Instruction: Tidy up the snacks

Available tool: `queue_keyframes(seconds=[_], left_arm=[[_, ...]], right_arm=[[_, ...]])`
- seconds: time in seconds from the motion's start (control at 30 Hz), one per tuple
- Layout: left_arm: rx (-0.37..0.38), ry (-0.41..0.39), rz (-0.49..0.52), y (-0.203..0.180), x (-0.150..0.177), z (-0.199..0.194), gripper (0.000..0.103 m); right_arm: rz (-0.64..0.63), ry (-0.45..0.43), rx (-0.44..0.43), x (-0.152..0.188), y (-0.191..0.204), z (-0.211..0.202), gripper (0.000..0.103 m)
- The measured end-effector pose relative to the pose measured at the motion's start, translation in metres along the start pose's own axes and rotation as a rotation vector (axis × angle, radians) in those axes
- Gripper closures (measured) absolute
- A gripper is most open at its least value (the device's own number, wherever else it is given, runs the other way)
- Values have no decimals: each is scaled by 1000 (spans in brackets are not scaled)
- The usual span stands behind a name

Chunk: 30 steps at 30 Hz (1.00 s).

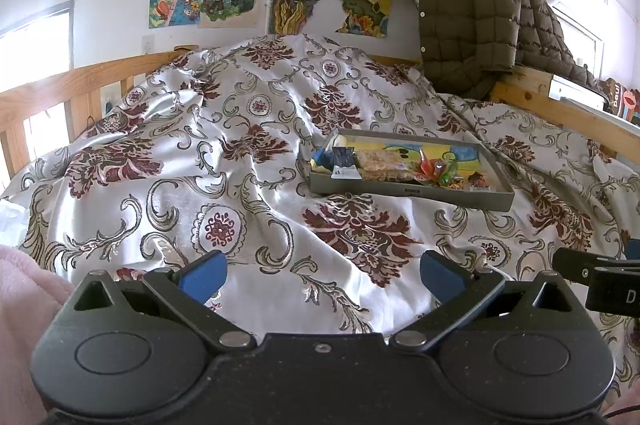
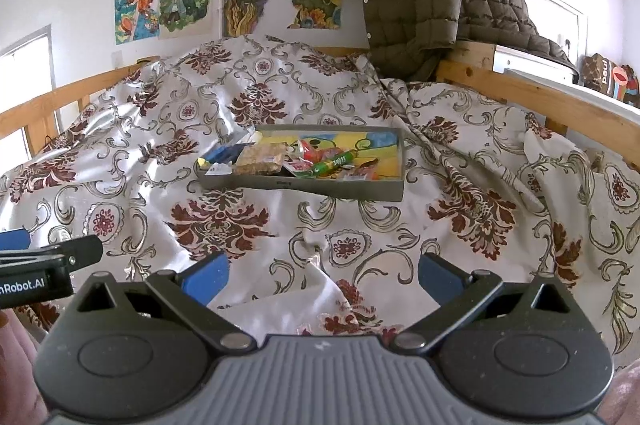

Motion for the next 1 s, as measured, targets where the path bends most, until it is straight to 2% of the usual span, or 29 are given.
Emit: queue_keyframes(seconds=[1.0], left_arm=[[-2,-2,2,0,0,-1,1]], right_arm=[[1,7,0,3,-1,0,0]])
Point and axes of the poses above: each gripper's, at about its wrist camera, not at the fingertips, and z roughly the way its jaws point, y to its left, x to its underside, the point moved 9 cm from there along z, roughly the way its jaws point, and after that the axes turned 2 degrees about -z, right-handed, at the moved point
